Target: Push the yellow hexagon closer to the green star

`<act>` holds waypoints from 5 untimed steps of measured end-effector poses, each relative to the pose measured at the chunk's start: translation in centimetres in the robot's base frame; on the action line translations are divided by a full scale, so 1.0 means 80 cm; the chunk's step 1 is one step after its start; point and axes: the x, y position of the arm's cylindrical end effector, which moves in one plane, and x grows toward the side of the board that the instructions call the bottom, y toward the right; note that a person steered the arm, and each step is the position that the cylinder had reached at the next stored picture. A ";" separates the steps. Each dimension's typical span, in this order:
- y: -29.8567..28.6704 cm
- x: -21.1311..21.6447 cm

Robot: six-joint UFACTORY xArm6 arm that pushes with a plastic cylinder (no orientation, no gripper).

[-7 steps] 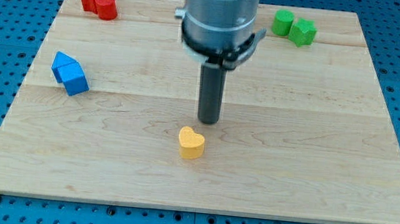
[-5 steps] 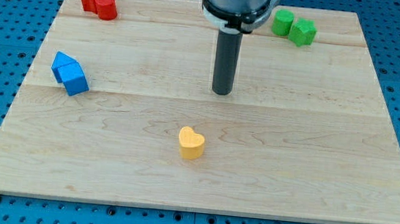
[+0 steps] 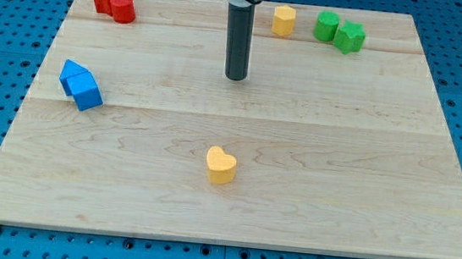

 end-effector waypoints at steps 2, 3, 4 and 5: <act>0.000 0.000; 0.004 0.000; 0.004 -0.043; -0.012 -0.111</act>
